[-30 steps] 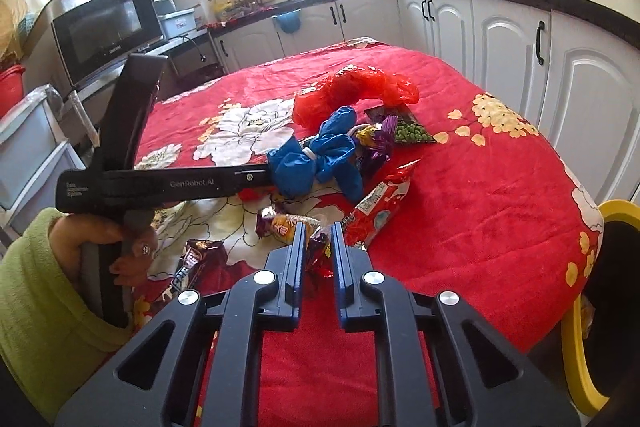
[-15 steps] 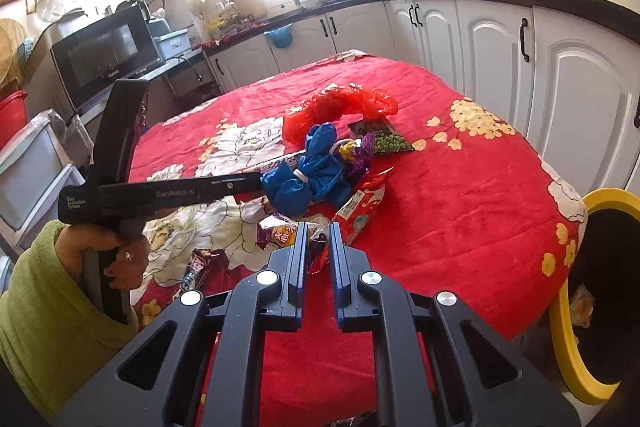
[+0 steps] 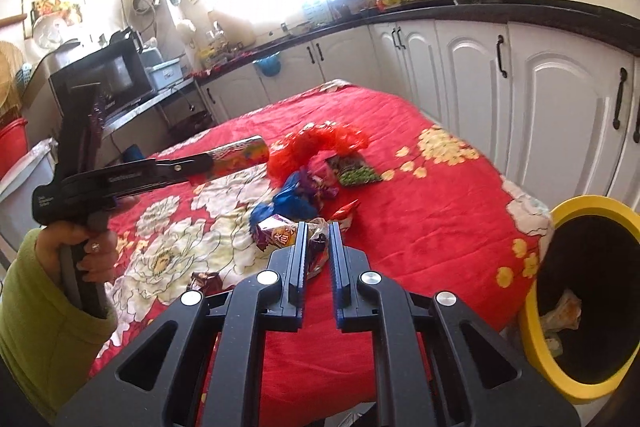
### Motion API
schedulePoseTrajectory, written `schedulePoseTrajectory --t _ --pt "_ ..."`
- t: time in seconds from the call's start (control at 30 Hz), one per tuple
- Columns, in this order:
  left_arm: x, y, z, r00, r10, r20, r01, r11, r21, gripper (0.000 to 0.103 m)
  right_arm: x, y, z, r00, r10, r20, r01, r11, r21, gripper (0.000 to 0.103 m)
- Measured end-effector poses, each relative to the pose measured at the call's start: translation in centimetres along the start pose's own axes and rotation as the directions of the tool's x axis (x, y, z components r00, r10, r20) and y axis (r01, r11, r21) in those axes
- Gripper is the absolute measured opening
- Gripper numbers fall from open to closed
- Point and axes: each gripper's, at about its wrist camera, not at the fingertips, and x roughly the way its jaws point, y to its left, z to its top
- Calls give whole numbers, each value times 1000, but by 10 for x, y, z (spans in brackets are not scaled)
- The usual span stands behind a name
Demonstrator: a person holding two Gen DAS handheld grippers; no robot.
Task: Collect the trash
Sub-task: 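Grasp the red candy tube with the left tool while the right tool grasps a snack wrapper, then carry the red tube and wrapper over the yellow bin with both tools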
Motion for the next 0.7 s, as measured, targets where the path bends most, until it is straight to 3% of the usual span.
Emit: schedulePoseTrajectory --t 0.3,0.7 --pt "-10 -36 3 998 -37 51 35 999 42 27 -21 -25 7 997 -46 54 44 998 45 10" --pt "4 -89 -13 995 -83 47 78 991 105 26 -48 -63 12 988 -109 108 98 989 108 10"
